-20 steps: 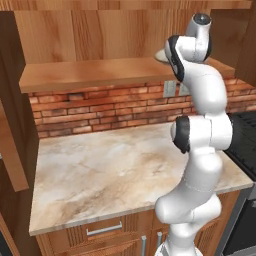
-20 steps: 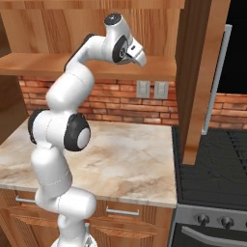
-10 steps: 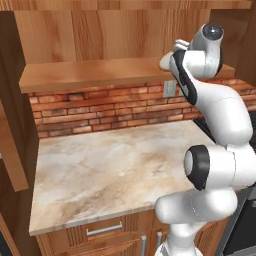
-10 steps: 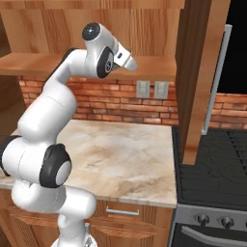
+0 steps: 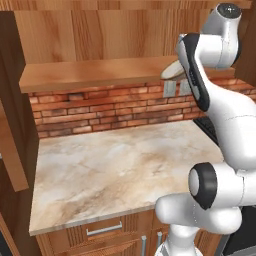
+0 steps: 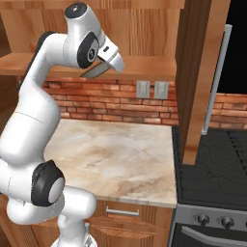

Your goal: Take the smaller bowl and place it next to the appetizer plate on the dining counter , and place the larger bowl next to the plate with cooked food.

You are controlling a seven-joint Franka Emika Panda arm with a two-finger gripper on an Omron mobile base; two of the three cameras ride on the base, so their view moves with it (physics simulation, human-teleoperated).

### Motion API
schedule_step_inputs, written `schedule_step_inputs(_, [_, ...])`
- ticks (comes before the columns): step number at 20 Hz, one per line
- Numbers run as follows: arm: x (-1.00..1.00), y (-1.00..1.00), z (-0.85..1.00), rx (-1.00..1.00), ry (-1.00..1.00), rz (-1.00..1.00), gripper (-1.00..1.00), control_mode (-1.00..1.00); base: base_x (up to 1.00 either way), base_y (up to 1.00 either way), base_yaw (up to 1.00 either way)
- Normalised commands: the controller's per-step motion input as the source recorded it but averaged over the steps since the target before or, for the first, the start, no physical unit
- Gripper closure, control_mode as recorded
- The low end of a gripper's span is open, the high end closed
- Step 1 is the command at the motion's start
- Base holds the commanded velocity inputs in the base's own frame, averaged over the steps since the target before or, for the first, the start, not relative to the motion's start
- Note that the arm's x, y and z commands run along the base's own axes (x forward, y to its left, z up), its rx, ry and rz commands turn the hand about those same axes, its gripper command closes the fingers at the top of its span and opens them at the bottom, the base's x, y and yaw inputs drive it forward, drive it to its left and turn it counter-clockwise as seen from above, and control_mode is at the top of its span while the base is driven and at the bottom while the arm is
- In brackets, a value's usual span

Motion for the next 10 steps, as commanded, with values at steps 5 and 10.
schedule_step_inputs(5, [-0.85, 0.36, -0.21, 0.08, 0.09, 0.12, 1.0, -1.0, 0.0, 0.0, 0.0])
schedule_step_inputs(10, [-0.78, 0.34, -0.74, 0.06, 0.0, 0.17, 1.0, -1.0, 0.0, 0.0, 0.0])
